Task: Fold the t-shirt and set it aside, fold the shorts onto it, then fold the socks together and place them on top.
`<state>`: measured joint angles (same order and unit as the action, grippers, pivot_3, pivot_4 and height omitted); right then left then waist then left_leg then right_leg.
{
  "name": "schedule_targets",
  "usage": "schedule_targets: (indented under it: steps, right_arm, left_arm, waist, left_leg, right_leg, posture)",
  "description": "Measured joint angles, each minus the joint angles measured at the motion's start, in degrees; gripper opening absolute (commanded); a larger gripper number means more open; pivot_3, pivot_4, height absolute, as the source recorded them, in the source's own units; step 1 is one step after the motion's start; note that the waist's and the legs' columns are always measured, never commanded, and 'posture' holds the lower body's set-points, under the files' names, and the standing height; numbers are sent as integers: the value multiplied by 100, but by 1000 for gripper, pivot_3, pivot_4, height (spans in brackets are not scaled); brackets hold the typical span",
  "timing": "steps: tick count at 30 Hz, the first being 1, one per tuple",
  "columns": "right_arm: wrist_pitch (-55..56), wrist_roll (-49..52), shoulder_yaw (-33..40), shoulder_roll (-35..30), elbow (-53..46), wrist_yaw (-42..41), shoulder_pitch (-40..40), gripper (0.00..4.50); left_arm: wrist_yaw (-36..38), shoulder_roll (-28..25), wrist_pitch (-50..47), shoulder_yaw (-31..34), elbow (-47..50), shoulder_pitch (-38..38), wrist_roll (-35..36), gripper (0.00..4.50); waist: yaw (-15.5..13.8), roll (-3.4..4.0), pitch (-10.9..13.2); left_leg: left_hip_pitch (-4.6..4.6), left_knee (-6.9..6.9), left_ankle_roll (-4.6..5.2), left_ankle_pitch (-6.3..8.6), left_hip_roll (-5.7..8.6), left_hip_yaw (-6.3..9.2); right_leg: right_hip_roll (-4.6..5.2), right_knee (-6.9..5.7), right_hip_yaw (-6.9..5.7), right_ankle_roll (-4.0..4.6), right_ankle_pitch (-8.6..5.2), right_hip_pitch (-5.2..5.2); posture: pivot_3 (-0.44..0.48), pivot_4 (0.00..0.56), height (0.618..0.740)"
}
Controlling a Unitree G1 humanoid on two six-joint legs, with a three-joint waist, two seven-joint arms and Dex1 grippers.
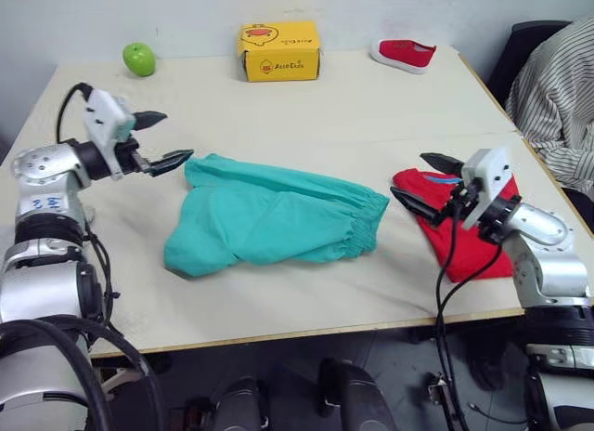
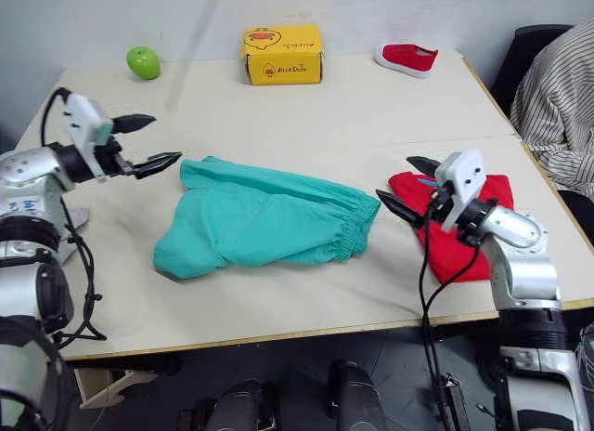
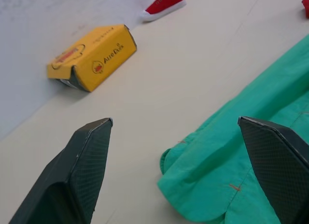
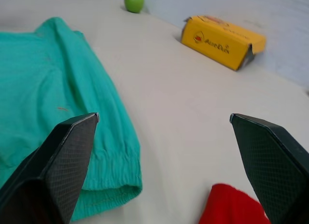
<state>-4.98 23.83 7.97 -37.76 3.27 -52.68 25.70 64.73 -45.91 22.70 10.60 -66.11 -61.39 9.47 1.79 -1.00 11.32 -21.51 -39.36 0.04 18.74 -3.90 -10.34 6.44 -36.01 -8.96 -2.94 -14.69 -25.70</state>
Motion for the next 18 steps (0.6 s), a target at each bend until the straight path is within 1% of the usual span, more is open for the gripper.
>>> schedule_targets:
  steps: [1, 3, 5, 7, 8, 9, 10, 12, 13, 15, 18]
  right_arm:
    - [-51, 32, -46, 0, -225, -63, -123, 4500]
    - [-135, 21, -272, 6, -769, -182, -497, 4500]
    - [-222, 23, -413, 159, -1057, -133, -796, 4500]
    - [-291, 0, -552, 312, -1187, -14, -950, 4500]
    - [-304, -46, -600, 375, -1281, 33, -1014, 4500]
    - [-327, -91, -655, 432, -1372, 106, -1064, 4500]
    - [-351, -141, -756, 454, -1464, 136, -1094, 4500]
    - [-297, -309, -1016, 456, -1692, 78, -1270, 4500]
    - [-229, -430, -1177, 439, -1799, 26, -1420, 4500]
    - [-112, -760, -1529, 409, -1922, -12, -1661, 4500]
    - [-6, -1421, -1915, 473, -1864, 272, -1710, 4500]
  left_arm:
    - [122, -60, -25, 76, 218, 157, 102, 4169]
    - [525, -247, -202, 199, 1120, 876, 397, 4169]
    - [890, -364, -593, 270, 2263, 1959, 703, 4169]
    - [1058, -371, -987, 262, 3270, 2950, 898, 4169]
    - [1078, -361, -1172, 254, 3805, 3433, 982, 4169]
    - [1098, -365, -1324, 254, 4291, 3851, 1076, 4169]
    - [1107, -371, -1440, 257, 4711, 4211, 1133, 4169]
    - [1095, -394, -1561, 243, 5506, 4848, 1155, 4169]
    - [1040, -388, -1581, 225, 5799, 5029, 1140, 4169]
    - [786, -322, -1517, 156, 6134, 5144, 975, 4169]
    - [287, -147, -1215, -107, 6128, 5088, 395, 4169]
  waist:
    - [-1, 0, 0]
    - [8, 1, 0]
    - [26, 1, 0]
    - [133, 5, 2]
    - [184, 8, 4]
    - [188, 14, 8]
    - [145, 15, 8]
    - [-47, 14, 8]
    - [-127, 14, 8]
    - [-251, 14, 7]
    - [-286, 14, 7]
  left_leg:
    - [0, 0, 0, 0, 0, 0]
    - [10, 9, 0, 0, 0, 6]
    - [20, 21, 2, 1, 4, 28]
    - [-19, 30, 20, -31, 72, 215]
    - [-43, 39, 29, -60, 117, 317]
    - [-65, 39, 33, -82, 126, 397]
    - [-67, 20, 33, -87, 118, 380]
    - [-65, 16, 41, -86, 119, 364]
    - [-64, 15, 47, -83, 120, 363]
    - [-61, 13, 57, -76, 123, 357]
    - [-49, 13, 70, -68, 122, 329]
  right_leg:
    - [0, 1, 0, 0, 0, 0]
    - [1, 1, 8, 0, 0, 1]
    - [8, -5, 19, -1, 0, 6]
    - [75, 7, -65, -19, -7, 66]
    - [126, 10, -144, -35, -17, 103]
    - [152, 10, -176, -41, -21, 128]
    - [137, 1, -145, -45, -20, 111]
    - [134, 17, -97, -48, -20, 114]
    - [134, 20, -93, -50, -19, 116]
    - [135, 38, -84, -58, -14, 116]
    - [130, 38, -54, -63, -11, 111]
  posture:
    - [0, 150, 740]
    - [0, 150, 740]
    - [0, 150, 740]
    - [0, 150, 740]
    - [0, 150, 740]
    - [0, 150, 740]
    - [0, 150, 740]
    - [0, 150, 740]
    - [0, 150, 740]
    - [0, 150, 740]
    - [0, 150, 740]
